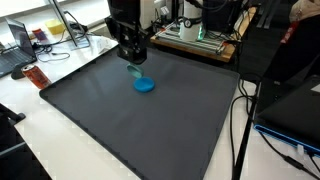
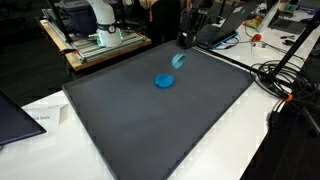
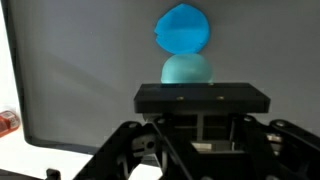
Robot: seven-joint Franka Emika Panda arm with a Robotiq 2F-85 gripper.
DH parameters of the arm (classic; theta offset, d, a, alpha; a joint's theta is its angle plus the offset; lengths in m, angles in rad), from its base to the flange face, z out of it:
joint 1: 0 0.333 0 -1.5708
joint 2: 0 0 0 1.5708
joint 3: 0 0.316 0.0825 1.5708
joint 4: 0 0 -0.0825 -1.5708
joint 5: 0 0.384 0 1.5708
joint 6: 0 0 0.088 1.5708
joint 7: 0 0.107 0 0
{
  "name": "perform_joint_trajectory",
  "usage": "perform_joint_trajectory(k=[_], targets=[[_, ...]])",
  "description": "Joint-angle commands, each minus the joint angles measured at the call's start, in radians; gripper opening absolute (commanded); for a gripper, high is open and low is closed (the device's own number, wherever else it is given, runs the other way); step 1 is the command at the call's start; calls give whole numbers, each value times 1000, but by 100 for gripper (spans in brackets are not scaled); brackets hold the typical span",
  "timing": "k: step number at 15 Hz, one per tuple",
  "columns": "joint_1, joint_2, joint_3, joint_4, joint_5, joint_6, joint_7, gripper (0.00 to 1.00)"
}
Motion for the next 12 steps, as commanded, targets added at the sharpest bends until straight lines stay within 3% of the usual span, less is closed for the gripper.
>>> perform_joint_trajectory(k=[1,12], targets=[[-67,-88,-4,-93,125,72,-202,23],[-190,-142,-16,-179,435,141,-652,23]])
